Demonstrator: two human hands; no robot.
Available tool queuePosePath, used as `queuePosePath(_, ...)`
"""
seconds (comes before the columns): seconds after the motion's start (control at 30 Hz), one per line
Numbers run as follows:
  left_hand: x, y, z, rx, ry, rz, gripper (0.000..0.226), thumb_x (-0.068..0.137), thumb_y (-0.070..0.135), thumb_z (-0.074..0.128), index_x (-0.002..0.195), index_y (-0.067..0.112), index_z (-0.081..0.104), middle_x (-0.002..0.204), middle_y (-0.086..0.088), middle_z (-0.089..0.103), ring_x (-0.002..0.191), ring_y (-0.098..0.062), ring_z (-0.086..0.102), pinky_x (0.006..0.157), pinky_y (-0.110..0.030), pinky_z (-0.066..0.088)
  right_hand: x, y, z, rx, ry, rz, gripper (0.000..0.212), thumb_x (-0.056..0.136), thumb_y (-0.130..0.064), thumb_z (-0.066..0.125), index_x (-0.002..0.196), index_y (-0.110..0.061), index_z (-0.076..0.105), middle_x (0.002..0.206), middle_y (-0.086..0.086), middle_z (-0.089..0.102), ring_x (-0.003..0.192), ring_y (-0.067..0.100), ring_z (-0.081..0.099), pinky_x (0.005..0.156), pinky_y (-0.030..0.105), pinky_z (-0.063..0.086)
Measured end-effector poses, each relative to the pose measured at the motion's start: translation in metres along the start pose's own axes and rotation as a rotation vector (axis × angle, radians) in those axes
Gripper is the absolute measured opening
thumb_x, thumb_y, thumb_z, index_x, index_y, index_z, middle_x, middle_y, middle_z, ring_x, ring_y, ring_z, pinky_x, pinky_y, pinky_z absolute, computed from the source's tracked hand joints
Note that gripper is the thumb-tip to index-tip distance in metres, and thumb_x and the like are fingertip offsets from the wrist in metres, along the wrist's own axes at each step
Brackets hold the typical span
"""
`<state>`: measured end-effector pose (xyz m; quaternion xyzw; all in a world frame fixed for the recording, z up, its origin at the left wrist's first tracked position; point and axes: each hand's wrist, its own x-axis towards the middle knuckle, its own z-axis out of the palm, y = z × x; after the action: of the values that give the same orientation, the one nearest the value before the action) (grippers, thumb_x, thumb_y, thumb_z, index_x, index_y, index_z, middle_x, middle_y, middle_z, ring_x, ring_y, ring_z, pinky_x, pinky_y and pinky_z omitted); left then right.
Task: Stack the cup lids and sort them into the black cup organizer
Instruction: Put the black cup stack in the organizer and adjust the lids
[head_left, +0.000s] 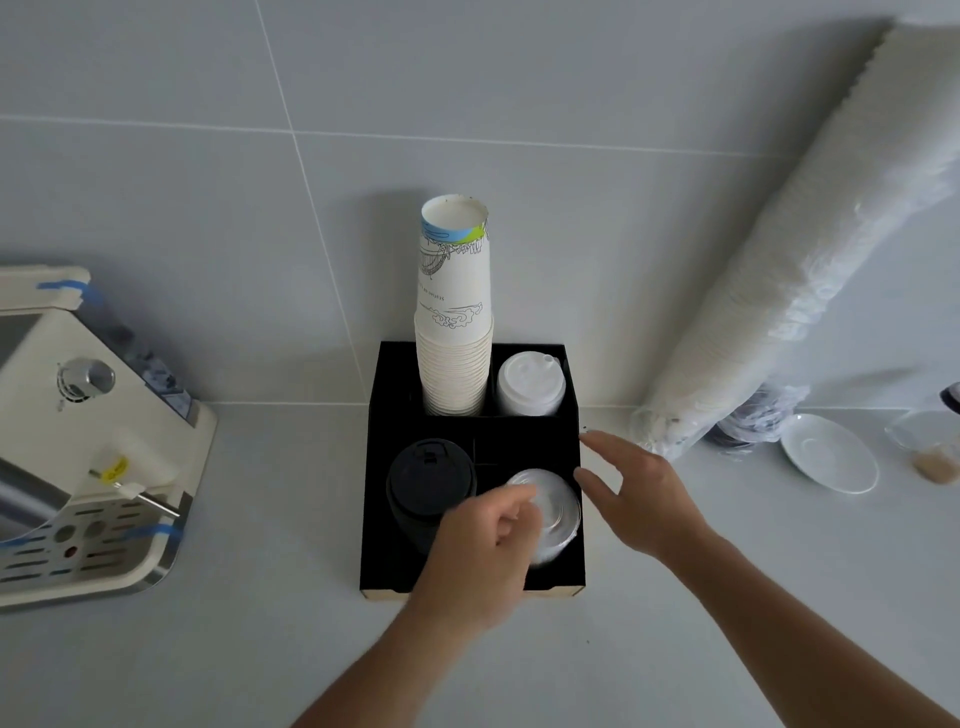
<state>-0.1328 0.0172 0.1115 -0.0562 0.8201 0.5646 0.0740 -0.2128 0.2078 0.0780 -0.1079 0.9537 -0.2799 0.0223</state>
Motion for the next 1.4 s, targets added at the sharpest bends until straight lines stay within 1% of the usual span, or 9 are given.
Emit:
queuePosePath(0.13,0.038,0.036,-0.021,0.186,0.041,0.138,0.030,0.091,0.028,0.056,0.117,0.019,0.068,0.105,0.004,0.073,0.093,0.000,0.066,0.084,-0.008,0.046,0.035,-0.003,-0.012,-0.021,0.029,-0.021,0.043,0.088,-0.024,0.071,0.129,-0.011,0.064,0.130,0.004,0.067,0.119,0.020,0.062,0.096,0.008,0.029)
queuePosePath(0.23,0.076,0.049,-0.026,0.373,0.003,0.171,0.021,0.090,0.030,0.051,0.094,0.018,0.067,0.083,0.002,0.060,0.087,-0.024,0.064,0.092,-0.036,0.051,0.062,-0.005,-0.019,-0.032,0.016,-0.007,0.046,0.088,-0.026,0.069,0.132,-0.012,0.061,0.132,0.005,0.066,0.122,0.022,0.060,0.098,0.018,0.037)
queuePosePath(0.27,0.087,0.051,-0.025,0.465,-0.009,0.164,0.027,0.090,0.028,0.050,0.094,0.007,0.066,0.094,-0.015,0.069,0.090,-0.031,0.062,0.089,-0.040,0.051,0.068,-0.007,-0.019,-0.033,0.001,0.003,0.048,0.089,-0.028,0.069,0.134,-0.014,0.059,0.134,0.004,0.065,0.123,0.022,0.059,0.100,0.023,0.039)
queuePosePath(0.3,0.099,0.051,-0.023,0.565,-0.032,0.153,0.028,0.091,0.026,0.049,0.093,0.001,0.062,0.114,-0.021,0.059,0.095,-0.037,0.058,0.084,-0.041,0.049,0.075,-0.008,-0.020,-0.039,-0.014,0.016,0.050,0.089,-0.031,0.068,0.136,-0.016,0.058,0.135,0.003,0.064,0.124,0.022,0.058,0.101,0.026,0.041)
queuePosePath(0.33,0.110,0.051,-0.021,0.640,-0.049,0.144,0.028,0.092,0.025,0.048,0.090,0.000,0.060,0.100,-0.022,0.063,0.099,-0.038,0.057,0.078,-0.040,0.046,0.082,-0.009,-0.019,-0.044,-0.035,0.030,0.051,0.089,-0.033,0.068,0.137,-0.018,0.057,0.134,0.002,0.064,0.123,0.022,0.058,0.100,0.029,0.042)
queuePosePath(0.53,0.154,0.035,-0.003,0.905,-0.150,0.138,0.019,0.089,0.020,0.051,0.099,0.005,0.057,0.108,-0.016,0.063,0.100,-0.033,0.060,0.070,-0.033,0.041,0.114,-0.010,-0.004,-0.090,-0.157,0.062,0.063,0.084,-0.042,0.069,0.141,-0.024,0.049,0.138,-0.006,0.059,0.124,0.022,0.054,0.095,0.030,0.042)
queuePosePath(0.7,0.166,0.027,0.001,0.939,-0.153,0.103,0.026,0.088,0.019,0.053,0.109,0.003,0.055,0.117,-0.017,0.058,0.107,-0.032,0.057,0.077,-0.032,0.041,0.133,0.000,0.001,-0.106,-0.201,0.002,0.080,0.082,-0.049,0.070,0.150,-0.023,0.037,0.155,-0.006,0.041,0.139,0.016,0.041,0.108,0.028,0.034)
queuePosePath(1.03,0.174,0.021,-0.009,0.991,-0.204,0.185,0.024,0.083,0.008,0.052,0.105,0.000,0.059,0.115,-0.017,0.060,0.106,-0.032,0.057,0.087,-0.036,0.046,0.150,0.010,-0.013,-0.158,-0.292,-0.047,0.077,0.084,-0.050,0.068,0.151,-0.031,0.034,0.161,-0.002,0.031,0.146,0.017,0.029,0.114,0.032,0.026)
queuePosePath(1.4,0.165,0.027,-0.007,1.039,-0.259,0.207,0.027,0.085,0.006,0.050,0.112,0.002,0.054,0.121,-0.017,0.051,0.107,-0.031,0.053,0.084,-0.034,0.043,0.140,0.007,-0.022,-0.148,-0.285,-0.059,0.078,0.086,-0.046,0.067,0.153,-0.029,0.030,0.163,0.002,0.025,0.148,0.018,0.027,0.115,0.033,0.024)
